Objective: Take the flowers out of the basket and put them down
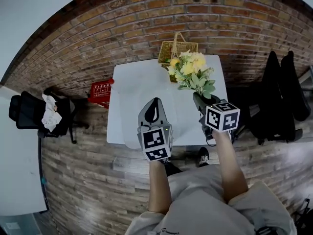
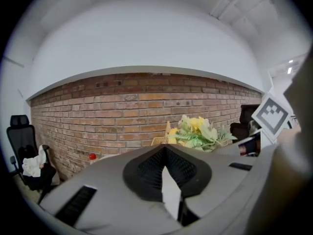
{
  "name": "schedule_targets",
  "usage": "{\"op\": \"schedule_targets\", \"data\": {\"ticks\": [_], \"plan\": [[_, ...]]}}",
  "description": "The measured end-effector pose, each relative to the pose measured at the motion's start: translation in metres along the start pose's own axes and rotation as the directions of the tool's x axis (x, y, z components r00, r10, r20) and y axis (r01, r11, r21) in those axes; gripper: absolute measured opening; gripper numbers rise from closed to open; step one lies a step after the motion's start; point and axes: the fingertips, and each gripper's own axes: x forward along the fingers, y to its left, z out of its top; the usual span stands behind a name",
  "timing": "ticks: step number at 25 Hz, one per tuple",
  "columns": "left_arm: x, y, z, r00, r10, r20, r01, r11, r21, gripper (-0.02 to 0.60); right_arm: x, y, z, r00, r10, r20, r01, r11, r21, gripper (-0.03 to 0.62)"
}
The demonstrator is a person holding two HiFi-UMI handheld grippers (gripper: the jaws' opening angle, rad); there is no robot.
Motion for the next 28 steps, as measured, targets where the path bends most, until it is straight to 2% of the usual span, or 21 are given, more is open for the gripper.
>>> {"op": "schedule_targets", "data": {"ticks": [4,10,12,14,17,22,25,28], "plan": [[-0.011,-0.008,-0.006,0.999,0.042,-0.015,-0.041,0.999,0.013,0.025,0.006,-0.035,-0.057,0.994,-0.041,-0.103,0.036,0.998,-0.045,0.058],[-0.028,-0.01,-0.022,0.994,0.103,-0.036,-0.105,0.993,-0.062,0.025,0.029,-0.069,-0.149,0.974,-0.025,-0.224,0.031,0.999,0.025,0.058],[-0.037,-0.009,-0.028,0.99,0.134,-0.041,-0.137,0.988,-0.068,0.025,0.035,-0.083,-0.173,0.959,-0.049,-0.279,0.046,0.999,-0.016,0.058],[-0.048,-0.005,-0.03,0.986,0.165,-0.034,-0.168,0.98,-0.104,0.025,0.039,-0.094,-0.188,0.946,-0.076,-0.316,0.058,0.996,-0.066,0.058],[-0.07,0.002,-0.034,0.98,0.196,-0.023,-0.197,0.965,-0.175,0.025,0.042,-0.103,-0.206,0.933,-0.1,-0.345,0.08,0.994,-0.071,0.06],[-0.094,0.006,-0.041,0.969,0.243,-0.033,-0.246,0.956,-0.159,0.025,0.05,-0.114,-0.219,0.905,-0.178,-0.386,0.115,0.977,-0.181,0.067],[-0.098,0.003,-0.037,0.968,0.248,-0.03,-0.249,0.958,-0.145,0.025,0.047,-0.115,-0.227,0.904,-0.197,-0.38,0.142,0.976,-0.167,0.077],[-0.101,-0.003,-0.029,0.967,0.255,-0.016,-0.255,0.959,-0.128,0.025,0.05,-0.114,-0.231,0.905,-0.179,-0.385,0.132,0.98,-0.146,0.088]]}}
